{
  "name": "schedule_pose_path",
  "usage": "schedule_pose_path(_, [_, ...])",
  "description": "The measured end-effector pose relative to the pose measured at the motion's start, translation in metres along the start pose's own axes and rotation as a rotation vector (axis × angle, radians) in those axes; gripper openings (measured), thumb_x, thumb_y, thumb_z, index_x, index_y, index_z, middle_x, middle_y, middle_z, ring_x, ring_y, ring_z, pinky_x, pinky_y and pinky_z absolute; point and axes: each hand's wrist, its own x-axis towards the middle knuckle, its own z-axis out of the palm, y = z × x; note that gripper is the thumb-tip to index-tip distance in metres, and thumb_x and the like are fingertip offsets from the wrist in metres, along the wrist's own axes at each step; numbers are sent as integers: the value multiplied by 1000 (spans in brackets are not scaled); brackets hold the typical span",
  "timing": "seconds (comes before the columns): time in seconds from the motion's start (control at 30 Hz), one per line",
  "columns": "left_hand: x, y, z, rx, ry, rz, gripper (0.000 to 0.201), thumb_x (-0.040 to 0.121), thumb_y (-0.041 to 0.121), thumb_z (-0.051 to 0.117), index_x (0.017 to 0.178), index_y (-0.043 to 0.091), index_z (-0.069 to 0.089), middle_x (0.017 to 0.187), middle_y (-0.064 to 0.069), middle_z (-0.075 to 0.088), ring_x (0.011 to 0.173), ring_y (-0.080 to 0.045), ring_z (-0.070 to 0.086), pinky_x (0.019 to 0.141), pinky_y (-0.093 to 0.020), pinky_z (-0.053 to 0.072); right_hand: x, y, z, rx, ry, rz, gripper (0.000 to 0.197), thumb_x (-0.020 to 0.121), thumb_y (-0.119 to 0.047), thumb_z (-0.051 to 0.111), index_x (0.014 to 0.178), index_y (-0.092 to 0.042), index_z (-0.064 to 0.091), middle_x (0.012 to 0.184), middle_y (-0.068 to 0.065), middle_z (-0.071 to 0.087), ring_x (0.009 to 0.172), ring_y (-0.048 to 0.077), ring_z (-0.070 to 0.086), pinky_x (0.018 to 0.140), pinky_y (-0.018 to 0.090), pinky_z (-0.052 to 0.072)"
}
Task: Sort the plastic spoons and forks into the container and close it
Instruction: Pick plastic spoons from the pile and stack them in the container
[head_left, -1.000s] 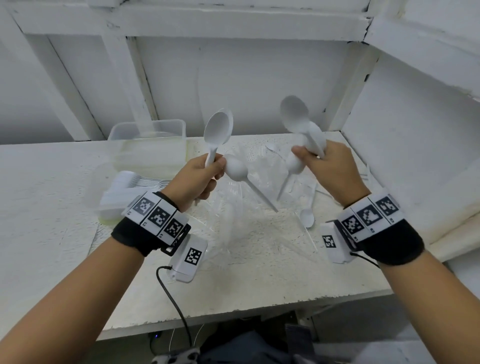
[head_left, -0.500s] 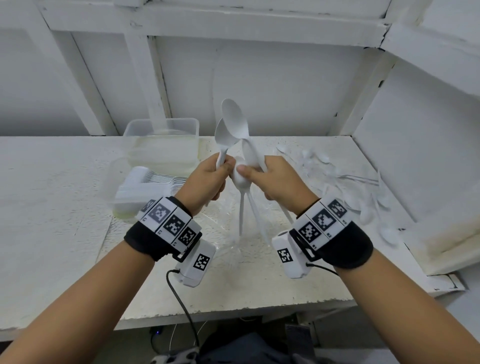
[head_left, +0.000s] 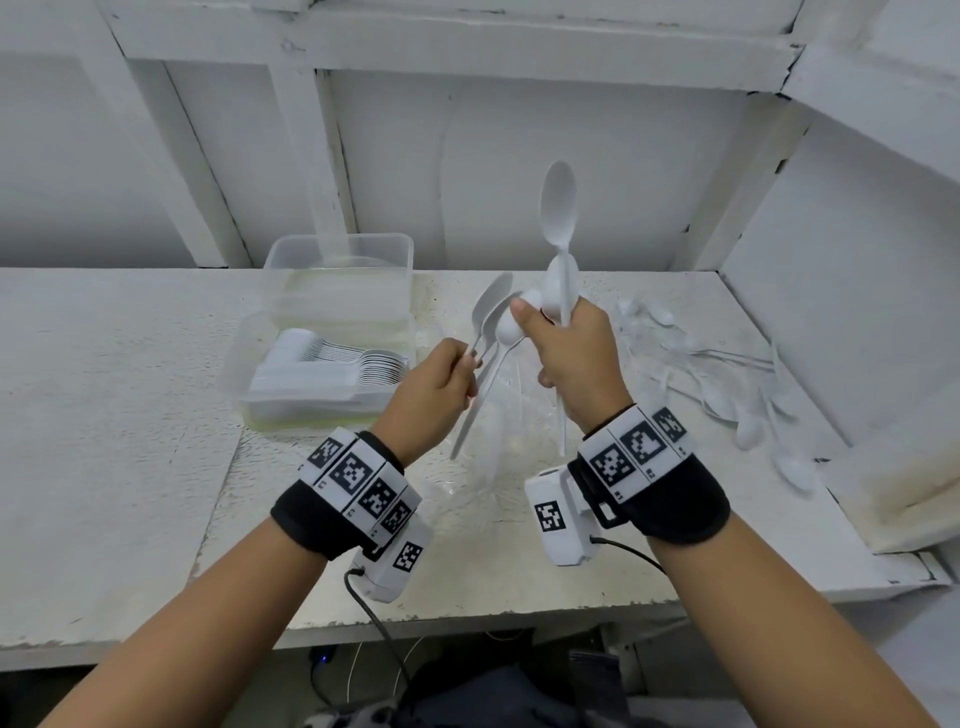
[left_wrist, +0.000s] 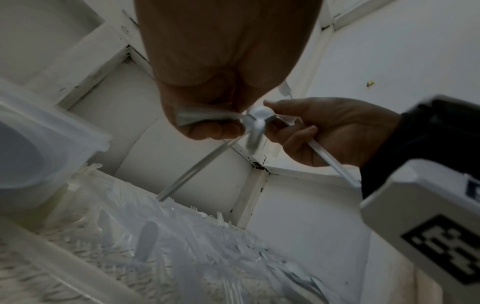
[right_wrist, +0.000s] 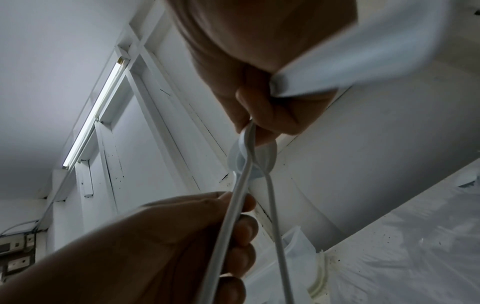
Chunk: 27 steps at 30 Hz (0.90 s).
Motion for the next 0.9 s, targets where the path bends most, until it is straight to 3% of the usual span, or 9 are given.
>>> schedule_pose_path(0.07, [-2, -1, 2, 24, 2, 11, 18, 101, 20, 34, 92, 10, 45, 72, 5, 54, 65, -8, 51, 65, -27, 43, 0, 1, 4, 18, 30, -8, 28, 88, -25, 63, 90, 2, 60, 58, -4, 44, 47, 7, 41, 40, 21, 39])
schedule_pose_path(0.2, [-5, -2, 6, -87, -27, -38, 16, 101, 22, 29, 97, 11, 40, 85, 6, 57, 78, -7, 60, 74, -33, 50, -1, 2, 11, 39, 72, 1, 23, 87, -25, 64, 81, -5, 55, 60, -4, 45, 45, 5, 45, 39, 18, 42])
schedule_pose_path(0.3, [-7, -1, 6, -82, -21, -13, 13, 101, 21, 29, 98, 12, 38, 81, 4, 56, 69, -10, 59, 65, -32, 50, -1, 4, 17, 58, 95, 28, 23, 87, -25, 64, 75, -12, 50, 59, -5, 44, 42, 3, 46, 39, 18, 42])
schedule_pose_path(0.37, [-7, -3, 6, -36, -3, 26, 12, 101, 21, 31, 96, 13, 39, 72, 2, 53, 59, -12, 52, 57, -29, 44, -1, 6, 21, 81, 112, 50, 22, 88, -25, 64, 79, -10, 50, 61, -4, 44, 45, 5, 47, 39, 18, 43])
schedule_pose_path(0.47, [-8, -4, 9, -3, 48, 49, 14, 101, 24, 31, 94, 18, 41, 66, 2, 45, 59, -13, 42, 58, -27, 34, 0, 7, 27, 137, 139, 79, 24, 88, -25, 63, 90, -3, 54, 63, -2, 45, 50, 7, 49, 41, 20, 45])
schedule_pose_path(0.63, [-9, -5, 11, 50, 44, 53, 18, 100, 30, 35, 96, 17, 47, 74, 2, 49, 62, -7, 43, 58, -17, 34, 2, 9, 33, 182, 144, 106, 34, 87, -27, 65, 102, 3, 58, 71, 2, 53, 58, 10, 58, 42, 21, 47])
schedule_pose_path(0.73, [-7, -8, 9, 55, 21, 41, 18, 100, 27, 36, 86, 17, 43, 70, 4, 46, 61, -9, 43, 57, -18, 35, 1, 8, 33, 182, 138, 121, 31, 87, -28, 64, 96, 1, 58, 67, 0, 50, 50, 5, 55, 41, 21, 46])
schedule_pose_path(0.83, [-7, -11, 8, 51, -3, 32, 22, 100, 22, 35, 79, 20, 37, 72, -1, 49, 67, -18, 47, 64, -29, 40, 1, 7, 30, 166, 98, 142, 26, 89, -30, 62, 78, -7, 56, 55, -4, 45, 35, 0, 48, 39, 20, 43])
schedule_pose_path(0.9, [-6, -13, 8, 44, 3, 36, 24, 100, 19, 34, 76, 20, 36, 72, 0, 46, 65, -15, 44, 59, -18, 36, 1, 6, 28, 141, 70, 157, 29, 89, -31, 61, 71, -10, 54, 50, -6, 43, 32, 0, 45, 38, 20, 42])
